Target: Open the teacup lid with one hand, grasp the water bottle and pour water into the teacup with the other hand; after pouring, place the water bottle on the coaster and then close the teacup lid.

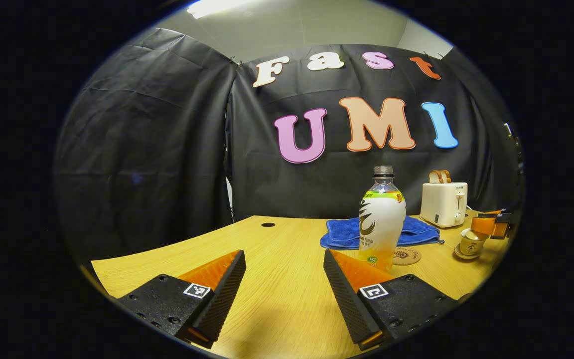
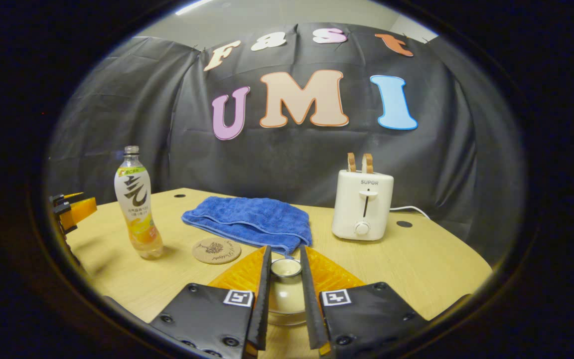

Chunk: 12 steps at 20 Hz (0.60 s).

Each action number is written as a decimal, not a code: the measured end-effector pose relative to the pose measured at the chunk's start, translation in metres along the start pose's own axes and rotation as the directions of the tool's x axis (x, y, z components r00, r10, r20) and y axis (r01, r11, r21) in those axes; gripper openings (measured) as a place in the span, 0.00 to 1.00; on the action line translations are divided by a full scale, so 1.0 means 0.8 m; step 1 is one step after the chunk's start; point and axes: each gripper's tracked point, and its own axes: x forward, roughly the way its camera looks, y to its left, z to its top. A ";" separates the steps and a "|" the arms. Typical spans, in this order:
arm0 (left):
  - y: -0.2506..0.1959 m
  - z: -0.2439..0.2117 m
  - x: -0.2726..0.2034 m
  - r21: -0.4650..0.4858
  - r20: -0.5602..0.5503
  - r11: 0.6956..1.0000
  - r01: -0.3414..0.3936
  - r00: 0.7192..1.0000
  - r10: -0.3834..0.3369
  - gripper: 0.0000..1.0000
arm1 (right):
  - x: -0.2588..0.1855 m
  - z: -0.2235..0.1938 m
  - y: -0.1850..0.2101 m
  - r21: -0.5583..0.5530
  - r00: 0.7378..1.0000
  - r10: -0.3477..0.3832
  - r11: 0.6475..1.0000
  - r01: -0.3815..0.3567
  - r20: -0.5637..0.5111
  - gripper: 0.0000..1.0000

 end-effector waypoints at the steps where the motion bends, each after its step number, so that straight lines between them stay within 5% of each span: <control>1: -0.001 0.001 0.000 0.000 0.000 1.000 0.006 1.000 -0.006 0.92 | -0.002 0.002 -0.002 0.005 1.000 -0.003 1.000 0.003 0.010 0.36; 5: -0.009 0.003 -0.002 0.000 0.004 0.999 0.051 0.999 -0.051 0.92 | -0.012 0.003 -0.010 0.032 0.999 -0.021 0.999 0.020 0.027 0.36; 12: -0.064 0.001 -0.002 -0.004 0.005 0.963 0.270 0.963 -0.270 0.92 | -0.047 0.011 -0.031 0.075 0.993 -0.074 0.995 0.067 0.091 0.36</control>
